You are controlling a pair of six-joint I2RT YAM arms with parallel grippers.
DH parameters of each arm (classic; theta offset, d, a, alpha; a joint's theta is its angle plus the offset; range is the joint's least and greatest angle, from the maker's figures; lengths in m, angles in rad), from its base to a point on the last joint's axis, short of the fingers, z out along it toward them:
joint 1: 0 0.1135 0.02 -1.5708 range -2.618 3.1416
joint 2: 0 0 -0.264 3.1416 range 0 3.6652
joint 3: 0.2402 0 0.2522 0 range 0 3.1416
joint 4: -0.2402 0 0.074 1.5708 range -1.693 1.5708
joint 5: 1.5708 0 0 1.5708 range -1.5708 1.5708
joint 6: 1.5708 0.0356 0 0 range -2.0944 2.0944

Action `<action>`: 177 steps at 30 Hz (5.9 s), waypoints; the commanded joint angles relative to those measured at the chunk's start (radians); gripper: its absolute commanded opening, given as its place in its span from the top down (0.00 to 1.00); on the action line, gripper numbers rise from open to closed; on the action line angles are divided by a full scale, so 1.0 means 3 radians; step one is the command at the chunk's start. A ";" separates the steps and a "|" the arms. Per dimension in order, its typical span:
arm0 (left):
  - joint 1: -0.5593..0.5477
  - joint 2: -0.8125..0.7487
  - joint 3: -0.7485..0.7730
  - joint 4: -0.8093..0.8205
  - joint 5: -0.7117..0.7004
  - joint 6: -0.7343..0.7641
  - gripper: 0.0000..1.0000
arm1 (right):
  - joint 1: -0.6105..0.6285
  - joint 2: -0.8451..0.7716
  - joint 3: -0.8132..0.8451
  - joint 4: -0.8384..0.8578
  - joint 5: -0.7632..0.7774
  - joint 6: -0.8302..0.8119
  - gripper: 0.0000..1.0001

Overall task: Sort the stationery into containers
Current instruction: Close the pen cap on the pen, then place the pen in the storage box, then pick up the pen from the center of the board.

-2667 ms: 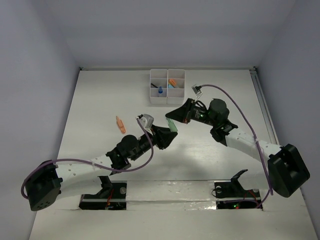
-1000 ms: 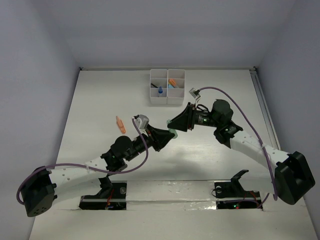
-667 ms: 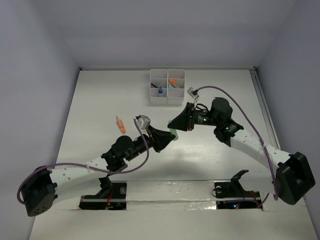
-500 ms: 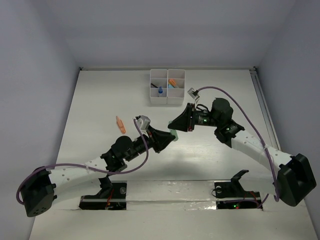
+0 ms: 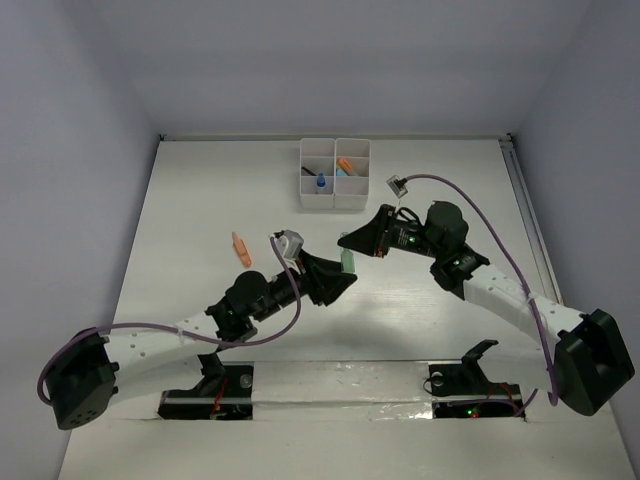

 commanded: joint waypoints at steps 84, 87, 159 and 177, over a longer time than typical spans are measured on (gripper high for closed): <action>0.0814 0.0269 0.0976 0.0939 0.0380 -0.0823 1.00 | 0.1069 -0.0329 -0.1550 0.0514 0.0893 -0.0540 1.00; 0.0814 0.0182 0.0895 0.0801 0.0344 -0.0731 1.00 | 0.1069 -0.0482 -0.1387 0.0209 0.1204 -0.0514 1.00; 0.0814 -0.1168 0.0050 -0.1311 -0.1266 -0.0081 0.04 | 0.0184 0.1808 0.1191 0.0105 0.1712 -0.1547 0.85; 0.0875 -0.1496 0.0725 -0.2436 -0.2218 -0.0270 0.02 | 0.1376 0.3214 0.2492 -0.1039 0.2033 -0.1848 0.20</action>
